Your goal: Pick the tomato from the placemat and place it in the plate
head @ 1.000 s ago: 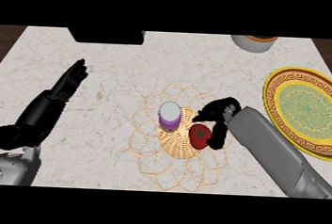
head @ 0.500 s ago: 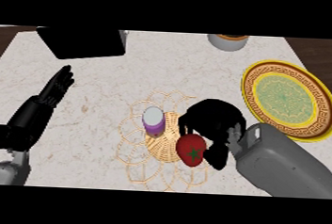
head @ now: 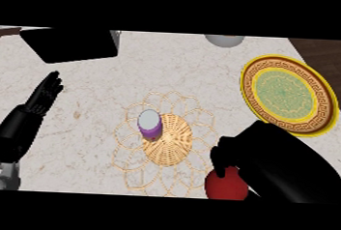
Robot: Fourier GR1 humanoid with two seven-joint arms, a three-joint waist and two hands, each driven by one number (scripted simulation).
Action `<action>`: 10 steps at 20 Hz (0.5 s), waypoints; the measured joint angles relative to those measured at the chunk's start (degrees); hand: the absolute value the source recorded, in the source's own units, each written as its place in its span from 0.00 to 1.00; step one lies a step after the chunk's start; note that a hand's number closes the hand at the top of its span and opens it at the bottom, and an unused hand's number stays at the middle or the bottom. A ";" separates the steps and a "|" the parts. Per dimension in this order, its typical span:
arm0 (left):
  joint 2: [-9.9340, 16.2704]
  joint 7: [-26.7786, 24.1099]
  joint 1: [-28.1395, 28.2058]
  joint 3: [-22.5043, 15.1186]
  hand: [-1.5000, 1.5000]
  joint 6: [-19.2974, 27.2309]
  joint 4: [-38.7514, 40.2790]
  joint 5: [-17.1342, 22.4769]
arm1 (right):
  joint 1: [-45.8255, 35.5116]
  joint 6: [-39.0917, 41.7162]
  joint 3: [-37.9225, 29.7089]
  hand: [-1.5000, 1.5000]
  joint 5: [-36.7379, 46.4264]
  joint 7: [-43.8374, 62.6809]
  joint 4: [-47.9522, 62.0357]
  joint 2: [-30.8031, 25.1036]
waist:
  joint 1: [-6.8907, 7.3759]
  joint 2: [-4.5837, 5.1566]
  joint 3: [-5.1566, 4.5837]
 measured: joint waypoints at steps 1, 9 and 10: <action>-0.04 -0.16 0.19 0.04 0.50 0.13 -0.14 -0.10 | 1.94 -1.05 -1.33 1.00 0.20 -0.55 -2.77 -1.30 | -0.25 0.25 0.02; 0.35 -1.20 1.17 0.47 0.50 -0.59 -2.41 0.33 | 17.90 -9.75 -15.84 1.00 1.47 -5.86 -12.40 -9.37 | 1.14 1.82 -0.06; 0.17 -1.28 1.08 0.33 0.50 -0.63 -2.51 0.35 | 19.92 -10.88 -17.62 1.00 1.46 -7.32 -12.46 -9.93 | 1.29 1.95 -0.08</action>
